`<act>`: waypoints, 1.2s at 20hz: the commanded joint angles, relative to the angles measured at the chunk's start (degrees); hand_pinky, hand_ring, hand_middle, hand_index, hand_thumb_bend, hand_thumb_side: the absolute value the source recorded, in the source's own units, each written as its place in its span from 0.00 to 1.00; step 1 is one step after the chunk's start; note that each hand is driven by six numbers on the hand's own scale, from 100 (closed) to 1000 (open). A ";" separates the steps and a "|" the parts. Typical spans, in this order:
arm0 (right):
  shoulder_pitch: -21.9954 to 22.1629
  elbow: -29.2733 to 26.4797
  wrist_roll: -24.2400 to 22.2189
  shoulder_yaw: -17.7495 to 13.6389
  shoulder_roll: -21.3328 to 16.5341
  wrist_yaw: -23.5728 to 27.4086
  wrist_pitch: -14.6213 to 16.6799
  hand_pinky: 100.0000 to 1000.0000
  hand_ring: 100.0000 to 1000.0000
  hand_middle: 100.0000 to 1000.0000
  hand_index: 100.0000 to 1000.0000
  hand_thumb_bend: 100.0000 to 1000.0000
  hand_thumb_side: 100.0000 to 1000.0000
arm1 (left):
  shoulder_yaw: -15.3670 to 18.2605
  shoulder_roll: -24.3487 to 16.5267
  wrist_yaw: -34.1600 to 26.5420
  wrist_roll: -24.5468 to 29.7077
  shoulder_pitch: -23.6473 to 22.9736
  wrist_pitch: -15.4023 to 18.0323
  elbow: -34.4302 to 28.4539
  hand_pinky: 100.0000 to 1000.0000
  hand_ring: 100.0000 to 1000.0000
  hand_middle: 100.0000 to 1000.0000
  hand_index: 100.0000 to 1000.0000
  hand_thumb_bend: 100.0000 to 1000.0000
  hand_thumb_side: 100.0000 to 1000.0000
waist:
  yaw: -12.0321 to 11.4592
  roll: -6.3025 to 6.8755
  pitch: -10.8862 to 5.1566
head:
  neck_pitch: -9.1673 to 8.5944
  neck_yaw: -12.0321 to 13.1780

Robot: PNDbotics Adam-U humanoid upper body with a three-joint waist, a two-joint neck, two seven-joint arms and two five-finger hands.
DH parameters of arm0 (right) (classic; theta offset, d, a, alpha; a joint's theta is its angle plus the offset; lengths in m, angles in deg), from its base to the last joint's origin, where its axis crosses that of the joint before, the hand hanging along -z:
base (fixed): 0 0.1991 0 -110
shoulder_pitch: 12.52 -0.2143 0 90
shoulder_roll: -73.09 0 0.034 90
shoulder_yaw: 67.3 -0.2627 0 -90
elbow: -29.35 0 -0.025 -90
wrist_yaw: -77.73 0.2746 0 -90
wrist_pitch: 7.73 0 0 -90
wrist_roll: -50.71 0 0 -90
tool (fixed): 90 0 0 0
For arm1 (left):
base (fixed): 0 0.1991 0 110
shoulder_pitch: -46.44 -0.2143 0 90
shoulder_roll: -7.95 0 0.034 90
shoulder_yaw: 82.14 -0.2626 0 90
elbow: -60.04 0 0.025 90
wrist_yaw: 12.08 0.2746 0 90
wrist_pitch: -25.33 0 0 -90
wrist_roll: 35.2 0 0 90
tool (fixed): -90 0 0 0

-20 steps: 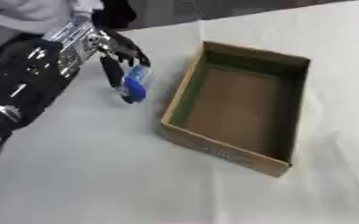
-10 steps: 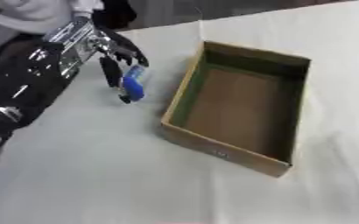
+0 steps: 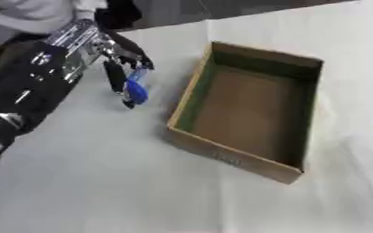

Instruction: Pick up objects on the table and place them in the box.

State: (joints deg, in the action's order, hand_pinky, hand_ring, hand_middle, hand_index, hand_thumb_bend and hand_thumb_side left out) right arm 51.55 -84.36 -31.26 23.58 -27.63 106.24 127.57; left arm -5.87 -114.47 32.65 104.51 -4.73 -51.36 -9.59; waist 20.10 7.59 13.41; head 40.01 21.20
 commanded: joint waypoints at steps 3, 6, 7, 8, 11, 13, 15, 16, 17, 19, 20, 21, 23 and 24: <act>-0.90 -0.89 0.05 -0.56 -0.64 -0.06 -0.10 0.12 0.30 0.26 0.38 0.00 0.99 | 1.28 -0.93 0.10 1.67 0.17 2.94 -0.66 0.69 0.69 0.77 0.92 0.67 0.28 | 0.08 -0.58 -0.74 | -1.03 0.71; -0.87 -0.89 0.04 -0.57 -0.61 -0.04 -0.07 0.12 0.30 0.26 0.38 0.00 0.99 | 1.52 -0.81 -0.30 -0.91 0.03 3.60 -1.02 0.57 0.58 0.66 0.83 0.57 0.28 | 0.04 -0.63 -0.71 | -1.01 0.66; -0.86 -0.89 0.03 -0.57 -0.61 -0.05 -0.07 0.12 0.30 0.26 0.38 0.00 0.99 | 1.58 -0.79 -0.40 -2.19 -0.02 3.82 -1.16 0.50 0.52 0.58 0.78 0.49 0.26 | 0.03 -0.64 -0.70 | -0.99 0.66; -0.85 -0.89 0.04 -0.58 -0.61 -0.05 -0.06 0.12 0.30 0.26 0.38 0.00 0.99 | 1.66 -0.76 -0.50 -3.69 -0.09 4.03 -1.31 0.43 0.46 0.54 0.74 0.44 0.26 | 0.00 -0.65 -0.70 | -0.99 0.65; -0.81 -0.89 0.04 -0.59 -0.63 -0.06 -0.05 0.12 0.30 0.26 0.38 0.00 0.99 | 1.64 -0.79 -0.40 -8.13 -0.43 4.44 -1.43 0.29 0.37 0.45 0.66 0.24 0.28 | -0.04 -0.68 -0.69 | -1.01 0.65; -0.76 -0.89 0.05 -0.61 -0.64 -0.08 -0.02 0.12 0.30 0.26 0.38 0.00 1.00 | 1.78 -0.77 -0.53 -11.71 -0.57 4.72 -1.72 0.12 0.23 0.34 0.53 0.00 0.39 | -0.11 -0.73 -0.70 | -0.98 0.60; -0.69 -0.89 0.06 -0.60 -0.66 -0.11 0.02 0.12 0.30 0.26 0.38 0.00 1.00 | 1.73 -0.87 -0.75 -15.00 -0.82 5.04 -1.81 0.04 0.14 0.26 0.46 0.00 0.46 | -0.16 -0.76 -0.69 | -0.98 0.58; -0.65 -0.89 0.06 -0.60 -0.66 -0.13 0.04 0.12 0.30 0.26 0.38 0.00 1.00 | 1.70 -0.96 -0.73 -16.29 -0.88 5.17 -1.82 0.01 0.12 0.24 0.44 0.00 0.47 | -0.20 -0.78 -0.69 | -0.99 0.58; -0.61 -0.89 0.06 -0.60 -0.67 -0.16 0.07 0.12 0.30 0.26 0.38 0.00 1.00 | 1.64 -1.05 -0.62 -17.34 -0.95 5.31 -1.83 0.00 0.09 0.22 0.42 0.00 0.48 | -0.23 -0.80 -0.69 | -0.99 0.59; -0.53 -0.89 0.07 -0.59 -0.69 -0.23 0.13 0.12 0.30 0.26 0.38 0.00 1.00 | 1.60 -1.23 -0.32 -18.89 -1.04 5.55 -1.86 0.00 0.02 0.16 0.38 0.00 0.51 | -0.31 -0.82 -0.70 | -0.97 0.60; -0.48 -0.89 0.07 -0.58 -0.71 -0.26 0.15 0.12 0.30 0.26 0.38 0.00 1.00 | 1.61 -1.35 -0.09 -19.44 -1.03 5.64 -1.91 0.00 0.00 0.10 0.36 0.00 0.53 | -0.35 -0.82 -0.71 | -0.97 0.58; -0.45 -0.89 0.08 -0.58 -0.73 -0.29 0.18 0.12 0.30 0.26 0.38 0.00 1.00 | 1.62 -1.43 0.15 -19.87 -1.05 5.71 -1.98 0.00 0.00 0.09 0.35 0.00 0.53 | -0.38 -0.82 -0.72 | -0.96 0.57; -0.34 -0.89 0.10 -0.58 -0.80 -0.36 0.22 0.12 0.30 0.26 0.38 0.00 1.00 | 1.71 -1.65 0.43 -20.61 -1.01 5.95 -2.27 0.00 0.00 0.06 0.33 0.00 0.53 | -0.50 -0.79 -0.78 | -0.94 0.52; -0.28 -0.89 0.12 -0.58 -0.84 -0.40 0.23 0.11 0.30 0.26 0.38 0.00 1.00 | 1.76 -1.76 0.41 -20.84 -1.03 6.03 -2.40 0.00 0.00 0.04 0.32 0.00 0.53 | -0.57 -0.77 -0.81 | -0.94 0.51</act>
State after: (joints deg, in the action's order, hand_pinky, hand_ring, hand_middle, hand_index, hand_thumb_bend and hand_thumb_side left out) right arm 51.47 -84.36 -31.25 23.56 -27.61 106.19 127.65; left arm -5.17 -113.83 32.72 84.36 -6.21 -45.36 -10.93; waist 19.57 7.29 13.49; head 39.62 21.22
